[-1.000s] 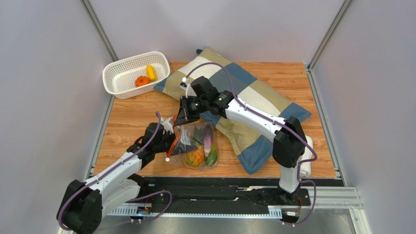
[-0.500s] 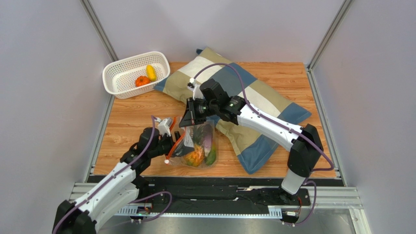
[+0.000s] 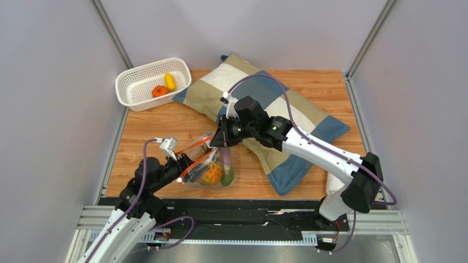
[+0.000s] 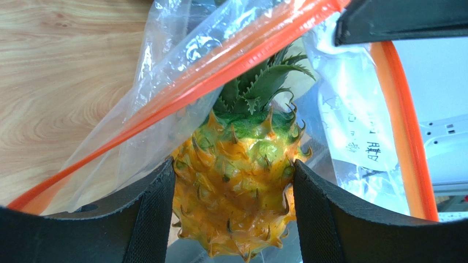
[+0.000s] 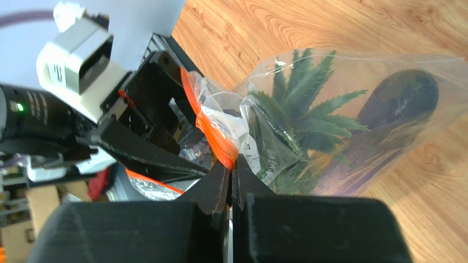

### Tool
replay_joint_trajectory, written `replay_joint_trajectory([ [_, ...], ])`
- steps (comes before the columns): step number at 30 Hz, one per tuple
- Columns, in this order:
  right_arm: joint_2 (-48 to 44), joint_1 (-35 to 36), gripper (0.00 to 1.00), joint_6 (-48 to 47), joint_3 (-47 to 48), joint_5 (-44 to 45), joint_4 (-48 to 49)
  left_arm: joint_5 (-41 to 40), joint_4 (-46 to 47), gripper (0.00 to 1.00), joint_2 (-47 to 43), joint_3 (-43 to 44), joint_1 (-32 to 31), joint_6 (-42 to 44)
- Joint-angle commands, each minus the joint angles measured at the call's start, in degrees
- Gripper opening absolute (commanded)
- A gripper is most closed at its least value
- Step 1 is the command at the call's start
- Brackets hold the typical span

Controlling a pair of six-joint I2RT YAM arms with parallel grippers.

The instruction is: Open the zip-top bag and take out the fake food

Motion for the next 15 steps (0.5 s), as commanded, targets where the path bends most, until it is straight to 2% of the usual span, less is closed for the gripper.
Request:
replay_joint_trajectory([
  [1,-1.8,0.3,0.0,-11.2,5.8,6.7,-5.8,-5.8,-2.4,0.0,1.0,4.4,-0.1,-5.9],
  [4,1.6,3.6,0.37,-11.4,9.7,5.9,-10.4,-4.6,2.2,0.0,6.6,5.6,0.0,-7.7],
  [5,1.7,4.6,0.62,-10.9,9.6,6.9,-11.3,-4.2,3.0,0.0,8.0,6.1,-0.1,-8.2],
  [6,1.3,4.8,0.7,-10.0,8.4,9.1,-11.4,-4.7,2.6,0.0,9.1,7.6,-0.1,-8.1],
  [8,-2.3,4.8,0.83,-6.3,2.5,12.0,-10.7,-6.1,1.2,0.0,10.6,8.6,0.0,-8.4],
  [11,-11.1,4.7,0.91,-2.7,-5.7,15.6,-6.5,-7.7,0.6,0.0,9.8,8.4,0.0,-9.5],
  [12,-13.3,4.7,0.94,-2.4,-11.4,16.3,-4.3,-7.8,-0.1,0.0,9.7,8.8,0.0,-9.5],
  [14,-19.9,4.7,0.97,-4.3,-17.7,15.6,-1.9,-7.3,-1.2,0.0,9.8,9.5,0.0,-10.1],
  [15,-21.9,4.7,0.99,-5.5,-24.5,14.9,1.1,-6.8,-2.6,0.0,9.8,10.3,0.0,-10.4],
])
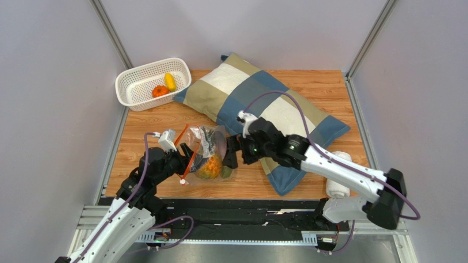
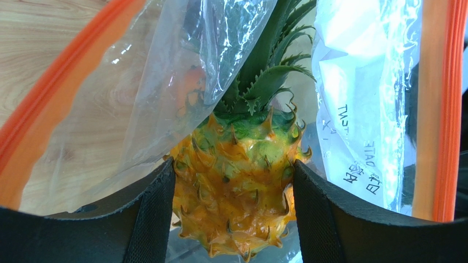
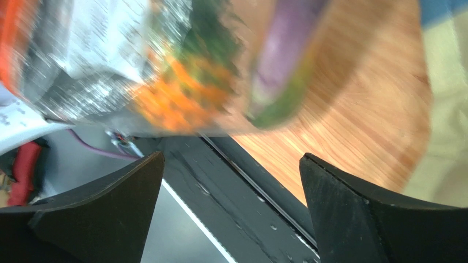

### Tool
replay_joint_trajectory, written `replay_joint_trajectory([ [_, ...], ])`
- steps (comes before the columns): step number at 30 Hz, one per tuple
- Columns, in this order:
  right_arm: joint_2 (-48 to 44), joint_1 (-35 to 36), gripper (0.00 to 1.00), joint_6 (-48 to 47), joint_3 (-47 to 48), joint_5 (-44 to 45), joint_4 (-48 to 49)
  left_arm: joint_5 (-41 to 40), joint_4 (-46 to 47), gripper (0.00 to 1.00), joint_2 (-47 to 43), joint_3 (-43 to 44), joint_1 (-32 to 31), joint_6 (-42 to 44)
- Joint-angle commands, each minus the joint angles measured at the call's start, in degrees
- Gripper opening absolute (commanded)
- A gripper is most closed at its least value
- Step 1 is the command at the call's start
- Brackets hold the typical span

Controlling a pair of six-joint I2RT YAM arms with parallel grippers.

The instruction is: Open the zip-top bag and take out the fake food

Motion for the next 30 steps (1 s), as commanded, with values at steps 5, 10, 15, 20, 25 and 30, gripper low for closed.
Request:
replay_joint_trajectory([
  [5,-16.1,1.0,1.0,-4.2,-28.7,-3.3,23.9,3.5,-1.2,0.0,-0.9,5.5,0.2,-4.7],
  [10,-13.1,4.1,1.0,-8.0,-34.8,0.0,39.9,6.7,-1.9,0.0,-2.3,6.8,0.2,-8.3],
  [15,-11.7,6.5,0.99,-10.9,-39.1,1.0,51.8,8.2,-3.2,0.0,-2.7,7.7,0.2,-9.4],
  [20,-8.2,7.6,0.93,-11.4,-38.6,-0.1,56.7,10.0,-1.8,0.0,-3.3,6.9,0.2,-12.5],
  [25,-6.2,8.0,0.59,-10.6,-40.7,4.1,60.6,12.0,-1.8,0.0,-3.8,8.1,0.2,-13.1],
  [30,-8.7,8.0,0.08,-10.4,-42.2,11.8,57.7,11.0,-6.9,0.0,-4.3,10.7,0.2,-9.4],
])
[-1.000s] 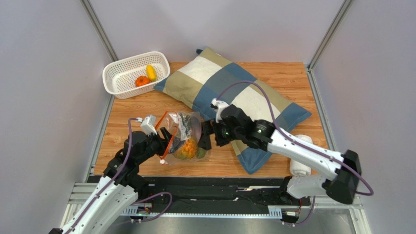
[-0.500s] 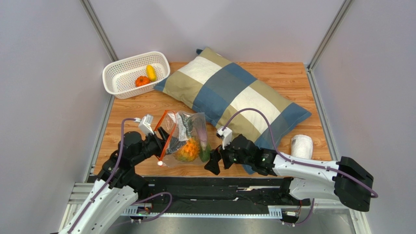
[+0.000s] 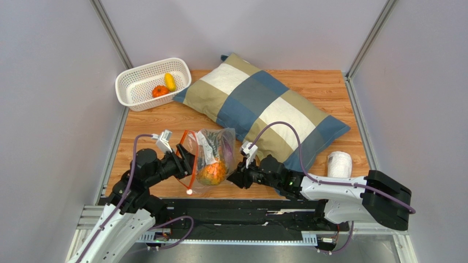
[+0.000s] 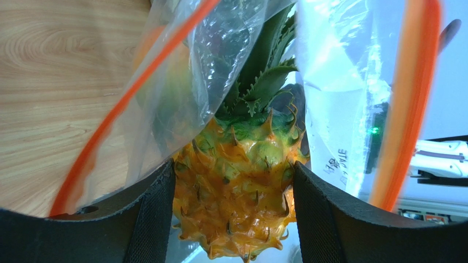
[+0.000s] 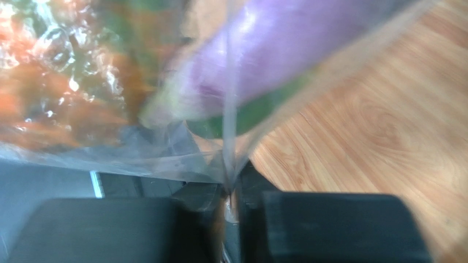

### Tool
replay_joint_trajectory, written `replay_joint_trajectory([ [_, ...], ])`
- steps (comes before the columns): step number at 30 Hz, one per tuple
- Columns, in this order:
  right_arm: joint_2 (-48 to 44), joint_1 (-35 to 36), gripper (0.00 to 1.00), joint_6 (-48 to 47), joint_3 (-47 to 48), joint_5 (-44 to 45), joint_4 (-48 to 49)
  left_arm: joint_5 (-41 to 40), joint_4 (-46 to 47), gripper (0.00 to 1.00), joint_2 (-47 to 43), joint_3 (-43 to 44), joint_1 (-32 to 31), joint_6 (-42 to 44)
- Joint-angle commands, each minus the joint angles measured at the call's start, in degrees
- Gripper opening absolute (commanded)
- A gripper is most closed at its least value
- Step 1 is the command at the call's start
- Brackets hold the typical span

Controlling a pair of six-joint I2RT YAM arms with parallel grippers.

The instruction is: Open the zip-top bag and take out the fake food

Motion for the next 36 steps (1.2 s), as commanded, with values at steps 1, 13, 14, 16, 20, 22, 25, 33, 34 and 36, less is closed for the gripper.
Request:
replay_joint_trajectory([
  [1,-2.9,0.1,0.03,-0.2,-0.9,9.3,0.4,1.3,-1.6,0.0,-0.9,4.9,0.2,3.7],
  [13,-8.5,-2.7,0.0,3.5,-5.3,12.2,-8.1,-1.5,-23.8,0.0,2.1,12.8,0.2,15.5],
  [14,-8.0,-2.9,0.0,3.6,-5.2,10.9,-7.8,-0.1,-27.6,0.0,2.9,14.0,0.2,15.9],
  [16,-6.2,-3.0,0.0,3.5,-4.4,10.0,-7.3,1.3,-31.9,0.0,5.0,15.4,0.2,17.5],
  [20,-2.1,-4.4,0.0,3.9,-3.0,8.0,-6.9,0.3,-42.9,0.0,3.1,21.7,0.2,19.5],
  [22,-0.6,-5.2,0.0,4.4,-2.9,6.4,-6.2,-0.5,-46.9,0.0,2.5,24.1,0.2,21.3],
  [25,0.7,-6.2,0.0,4.8,-1.9,3.8,-5.0,0.3,-53.5,0.0,3.5,26.6,0.2,24.0],
  [33,1.9,-6.6,0.0,4.9,-0.3,0.8,-8.1,-1.7,-62.1,0.0,0.2,34.7,0.2,28.5],
  [34,1.8,-6.6,0.0,5.0,-0.5,0.1,-8.2,-4.0,-61.8,0.0,-0.2,37.9,0.2,29.1],
  [36,1.7,-6.6,0.0,5.4,-0.8,-0.1,-8.1,-6.6,-59.8,0.0,-0.6,41.7,0.2,29.8],
])
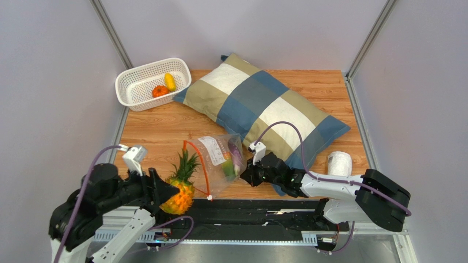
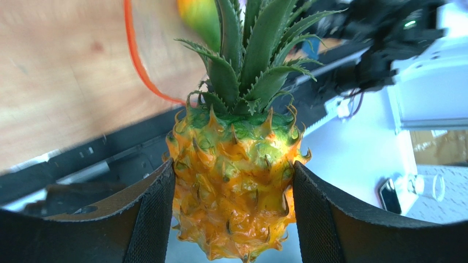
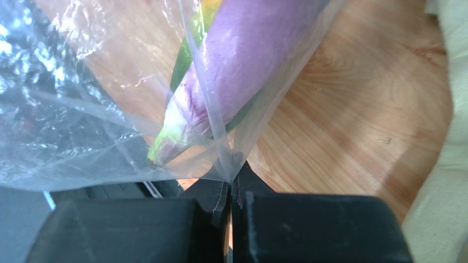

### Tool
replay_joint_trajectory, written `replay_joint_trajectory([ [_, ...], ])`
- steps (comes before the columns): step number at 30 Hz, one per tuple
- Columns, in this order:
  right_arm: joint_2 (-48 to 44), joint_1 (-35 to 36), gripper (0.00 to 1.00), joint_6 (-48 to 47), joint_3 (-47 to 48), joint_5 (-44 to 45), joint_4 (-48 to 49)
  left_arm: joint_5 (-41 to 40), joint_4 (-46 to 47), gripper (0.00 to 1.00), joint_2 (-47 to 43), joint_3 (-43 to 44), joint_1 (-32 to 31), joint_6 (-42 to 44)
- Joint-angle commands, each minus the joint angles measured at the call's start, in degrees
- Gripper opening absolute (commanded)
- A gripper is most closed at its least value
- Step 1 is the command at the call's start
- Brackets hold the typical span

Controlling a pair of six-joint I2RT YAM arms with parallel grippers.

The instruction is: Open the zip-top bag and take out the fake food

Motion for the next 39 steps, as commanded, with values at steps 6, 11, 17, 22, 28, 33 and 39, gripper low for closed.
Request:
replay_joint_trajectory([
  [6,1.3,-0.2,0.0,1.8,3.1,-5.7,0.9,-24.0,8.8,0.0,-2.3,9.1,0.2,0.2],
  [11,1.5,0.0,0.0,2.5,2.8,-6.7,2.0,-34.4,32.6,0.0,1.4,-3.6,0.2,1.4],
  [17,4.5,1.5,0.0,3.1,2.9,-7.2,4.0,-51.0,63.6,0.0,15.0,-11.3,0.5,16.4],
  [22,6.5,2.7,0.0,3.5,3.1,-8.4,5.8,-44.5,77.1,0.0,34.5,-6.4,14.0,17.6],
  [28,5.6,4.4,0.0,3.5,3.9,-8.7,6.0,-37.3,83.6,0.0,55.5,4.9,25.0,20.7],
  [33,4.5,5.0,0.0,3.4,4.0,-9.1,4.2,-30.8,86.8,0.0,68.0,14.9,33.6,21.5],
  [39,2.6,5.1,0.0,3.2,2.2,-9.1,4.7,-24.8,82.2,0.0,83.4,28.6,41.3,21.1],
])
